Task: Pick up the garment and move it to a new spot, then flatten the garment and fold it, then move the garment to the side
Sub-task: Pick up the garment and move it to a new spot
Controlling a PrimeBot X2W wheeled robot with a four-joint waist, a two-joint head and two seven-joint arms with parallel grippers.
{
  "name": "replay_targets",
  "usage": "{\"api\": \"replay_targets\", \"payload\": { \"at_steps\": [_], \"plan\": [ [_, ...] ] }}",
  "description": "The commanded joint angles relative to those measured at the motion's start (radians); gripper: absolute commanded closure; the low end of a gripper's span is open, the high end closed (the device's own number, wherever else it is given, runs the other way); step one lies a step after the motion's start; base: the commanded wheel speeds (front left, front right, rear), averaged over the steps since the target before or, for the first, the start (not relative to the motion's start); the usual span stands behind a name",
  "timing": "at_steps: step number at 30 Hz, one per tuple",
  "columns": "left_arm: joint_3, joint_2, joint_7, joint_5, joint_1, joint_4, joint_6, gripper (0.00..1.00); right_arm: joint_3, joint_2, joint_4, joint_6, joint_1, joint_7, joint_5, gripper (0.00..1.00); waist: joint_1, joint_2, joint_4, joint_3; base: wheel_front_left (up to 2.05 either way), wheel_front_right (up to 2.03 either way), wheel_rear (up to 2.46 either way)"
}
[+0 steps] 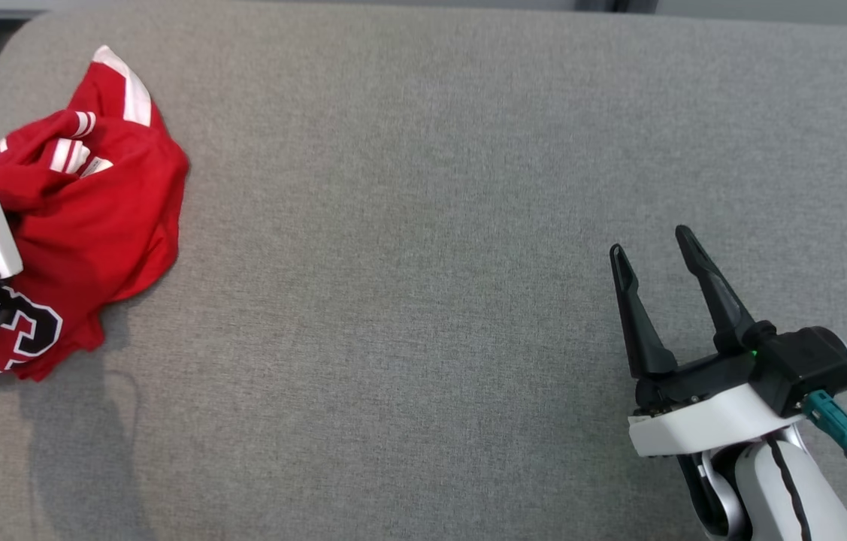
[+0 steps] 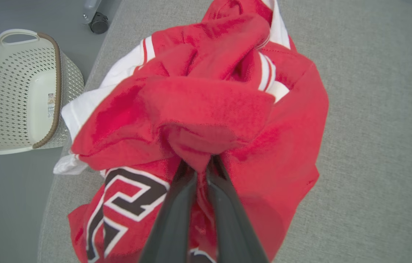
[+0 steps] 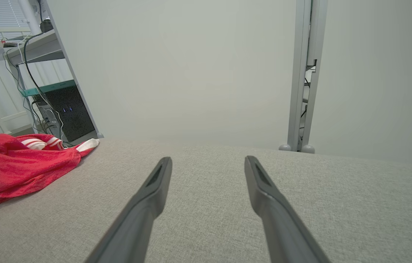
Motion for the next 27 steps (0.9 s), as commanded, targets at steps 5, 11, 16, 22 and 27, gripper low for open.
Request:
{"api": "replay_targets", "payload": {
  "at_steps": [5,11,16,22,27],
  "plan": [
    [-0.079,0.044,-0.024,-0.014,0.016,-0.082,-0.002,1.0,0.003,0.007,0.032,0.002,0.026,-0.014,0.024,0.0,-0.0001,0.0,-0.005,-0.092,0.0,0.0,0.0],
    [-0.172,0.092,-0.015,-0.058,0.026,-0.218,-0.002,1.0,0.001,0.017,0.057,0.002,0.06,-0.02,0.043,0.0,-0.0001,0.0,-0.02,-0.183,0.0,0.0,0.0],
    [-0.233,0.119,-0.011,-0.116,0.026,-0.354,-0.002,1.0,-0.01,0.022,0.067,0.002,0.094,-0.022,0.055,0.0,-0.0001,0.0,-0.045,-0.253,0.0,0.0,0.0],
    [-0.283,0.122,-0.001,-0.165,0.033,-0.49,-0.002,1.0,-0.018,0.024,0.065,0.002,0.121,-0.023,0.057,0.0,-0.0001,0.0,-0.084,-0.303,0.0,0.0,0.0],
    [-0.304,0.091,0.02,-0.201,0.054,-0.636,0.0,1.0,-0.027,0.026,0.058,0.002,0.142,-0.022,0.063,0.0,-0.0001,0.0,-0.131,-0.331,0.0,0.0,0.0]
  ]
}}
